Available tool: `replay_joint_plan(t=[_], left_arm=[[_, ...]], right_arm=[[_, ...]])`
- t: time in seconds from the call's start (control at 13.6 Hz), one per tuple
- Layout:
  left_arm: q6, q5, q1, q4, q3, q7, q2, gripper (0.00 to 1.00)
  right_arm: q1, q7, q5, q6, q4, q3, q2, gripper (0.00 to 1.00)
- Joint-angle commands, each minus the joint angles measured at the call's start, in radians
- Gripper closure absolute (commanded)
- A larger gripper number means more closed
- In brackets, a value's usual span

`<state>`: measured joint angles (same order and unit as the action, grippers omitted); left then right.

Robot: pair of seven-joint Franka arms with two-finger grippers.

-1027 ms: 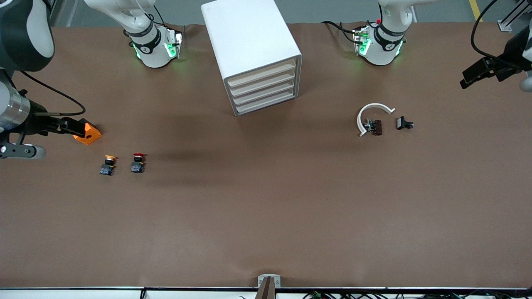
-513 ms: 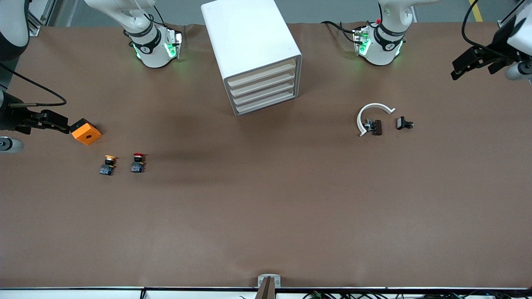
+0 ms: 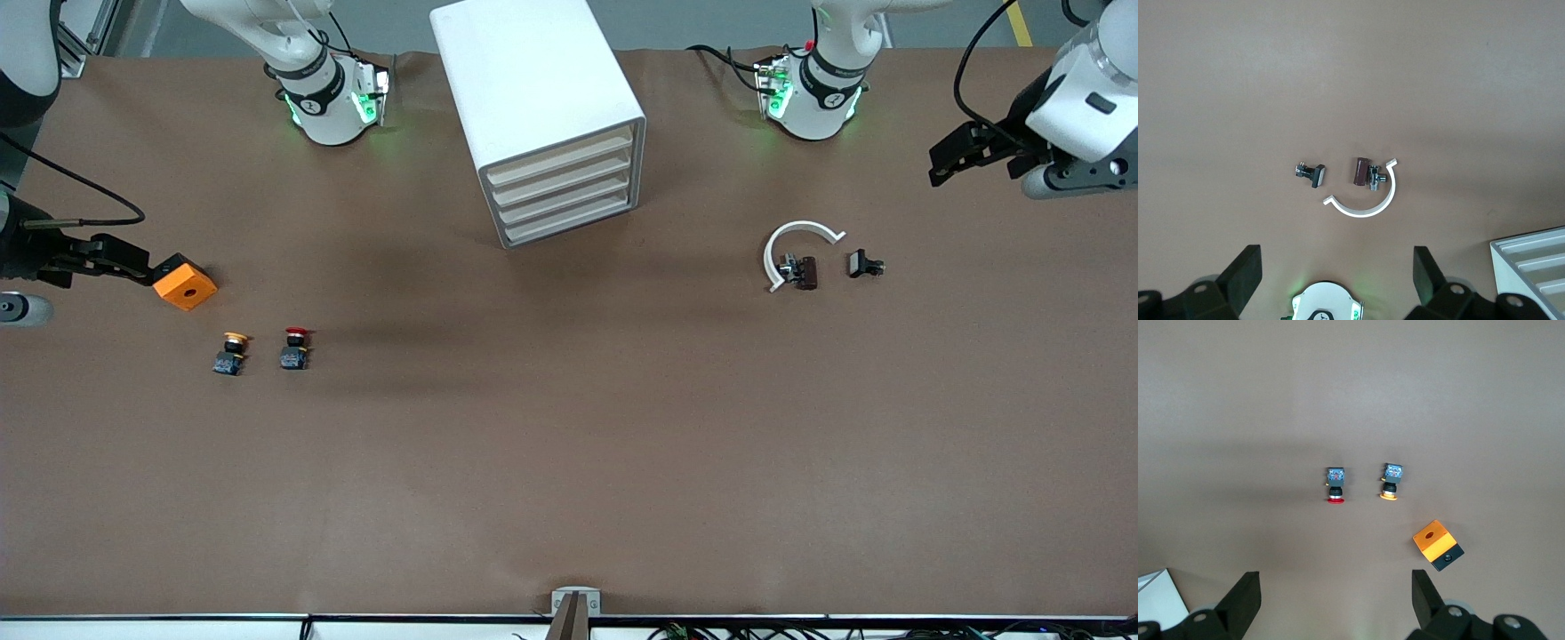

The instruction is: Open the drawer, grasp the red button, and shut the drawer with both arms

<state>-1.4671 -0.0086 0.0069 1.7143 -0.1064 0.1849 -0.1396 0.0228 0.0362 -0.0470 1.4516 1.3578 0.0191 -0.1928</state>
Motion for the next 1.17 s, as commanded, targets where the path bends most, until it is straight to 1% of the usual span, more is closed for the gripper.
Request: replay_joint_plan(t=[0.0,0.15,0.29,0.59,0.81,0.95,1.1], left_arm=[[-0.033,0.016,-0.005,-0.019,0.004,-0.013,0.009,0.0],[-0.047,0.016,-0.001,-0.005,0.005,-0.015,-0.001,0.0],[-0.058,0.018,0.033,-0.001,0.004,-0.015,-0.021,0.0],[-0.058,0.018,0.038,-0.004,0.004,-0.021,-0.038,0.0],[-0.058,0.018,0.039,-0.022,0.007,-0.021,-0.028,0.0],[-0.058,0.057,0.044,-0.053,0.005,-0.024,-0.002,0.0],[-0.058,0.059,0.045,-0.082,0.005,-0.038,0.026,0.0]], right_arm=[[-0.007,0.005,0.012,-0.01,-0.019,-0.007,-0.007,0.0],[-0.011,0.005,0.01,-0.011,-0.019,-0.004,-0.007,0.0],[-0.011,0.005,0.009,-0.011,-0.02,-0.004,-0.007,0.0],[-0.011,0.007,0.01,-0.01,-0.046,-0.004,-0.007,0.0],[-0.011,0.007,0.012,-0.01,-0.048,-0.005,-0.007,0.0],[-0.011,0.007,0.01,-0.01,-0.048,-0.004,-0.007,0.0],[-0.014,0.007,0.025,-0.011,-0.048,-0.002,-0.007,0.0]])
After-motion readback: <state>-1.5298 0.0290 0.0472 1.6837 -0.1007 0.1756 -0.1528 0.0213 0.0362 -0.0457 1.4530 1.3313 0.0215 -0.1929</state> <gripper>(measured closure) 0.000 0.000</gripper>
